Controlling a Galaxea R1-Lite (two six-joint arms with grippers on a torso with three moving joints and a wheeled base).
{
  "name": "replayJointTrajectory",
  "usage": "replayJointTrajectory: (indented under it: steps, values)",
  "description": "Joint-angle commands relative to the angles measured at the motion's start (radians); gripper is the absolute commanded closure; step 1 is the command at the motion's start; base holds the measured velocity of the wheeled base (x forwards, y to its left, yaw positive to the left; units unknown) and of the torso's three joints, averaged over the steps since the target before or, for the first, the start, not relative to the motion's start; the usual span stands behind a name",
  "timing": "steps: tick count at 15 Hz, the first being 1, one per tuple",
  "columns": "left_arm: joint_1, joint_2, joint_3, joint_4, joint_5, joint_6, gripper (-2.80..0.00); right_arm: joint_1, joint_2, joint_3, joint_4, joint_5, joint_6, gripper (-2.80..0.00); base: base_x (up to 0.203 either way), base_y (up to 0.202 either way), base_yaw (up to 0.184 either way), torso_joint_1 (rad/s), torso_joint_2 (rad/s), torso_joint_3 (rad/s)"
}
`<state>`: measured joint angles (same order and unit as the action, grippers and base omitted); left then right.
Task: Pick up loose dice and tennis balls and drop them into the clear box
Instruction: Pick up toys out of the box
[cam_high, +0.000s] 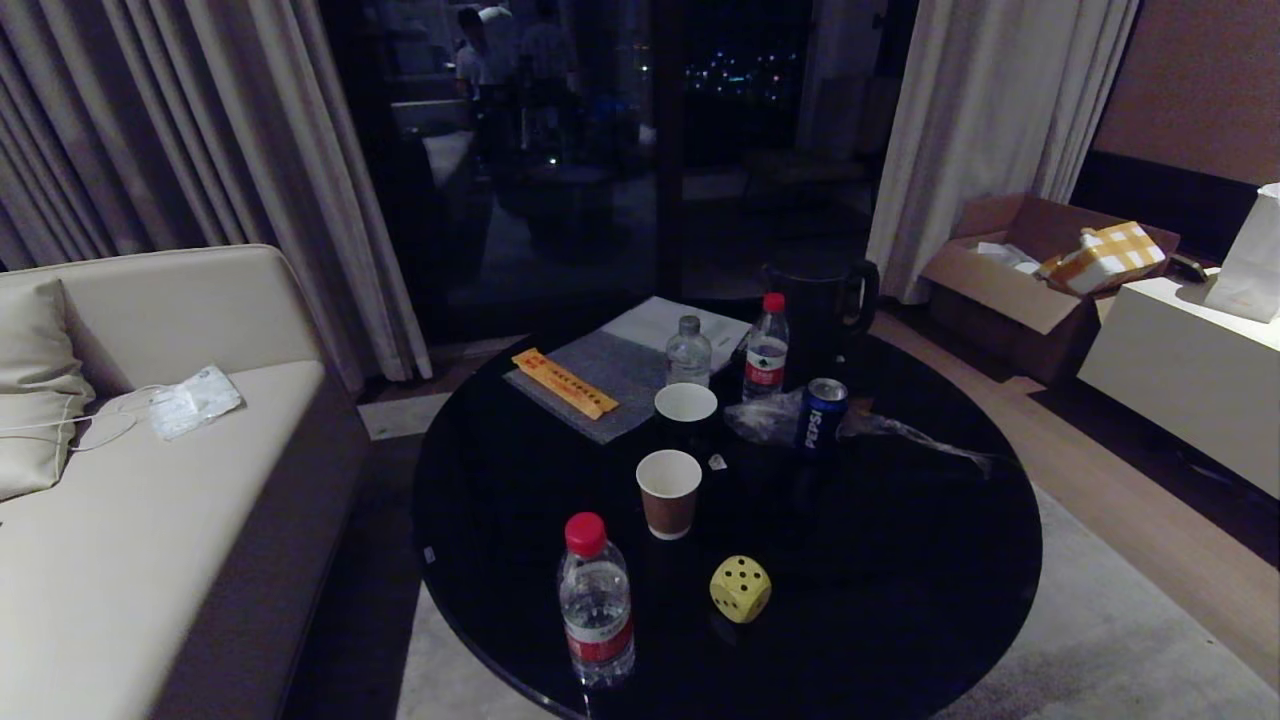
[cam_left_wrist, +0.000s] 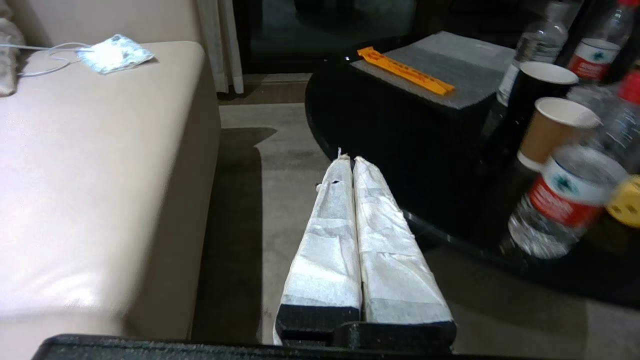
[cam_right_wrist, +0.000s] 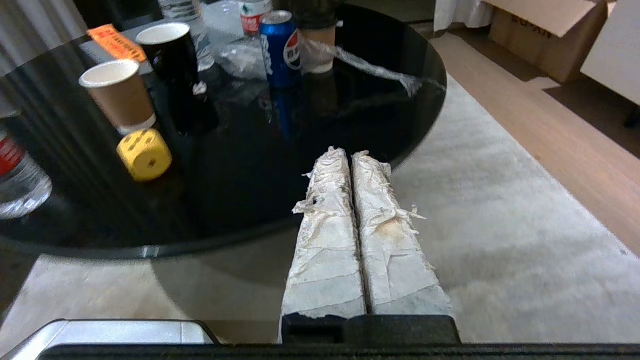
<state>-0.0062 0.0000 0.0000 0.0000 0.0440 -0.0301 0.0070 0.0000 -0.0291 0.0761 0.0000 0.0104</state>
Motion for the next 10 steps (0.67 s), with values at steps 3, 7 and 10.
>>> replayJointTrajectory:
  steps: [3,7,10]
  values:
    - [0.000,0.002,0.002,0.002,-0.001,0.004,0.00,0.001,0.002,0.000,0.001,0.000,0.000,0.00,0.179,0.000,-0.002,0.003,0.00,0.003]
    - [0.000,0.002,0.002,0.002,-0.001,0.002,0.00,0.001,0.002,0.000,0.002,-0.002,0.000,0.00,0.034,0.000,0.000,-0.002,0.00,0.001]
    - [0.000,0.002,0.002,0.002,-0.001,0.002,0.00,0.001,0.002,0.000,0.001,-0.002,0.000,0.00,-0.005,-0.001,0.079,0.000,0.00,0.000]
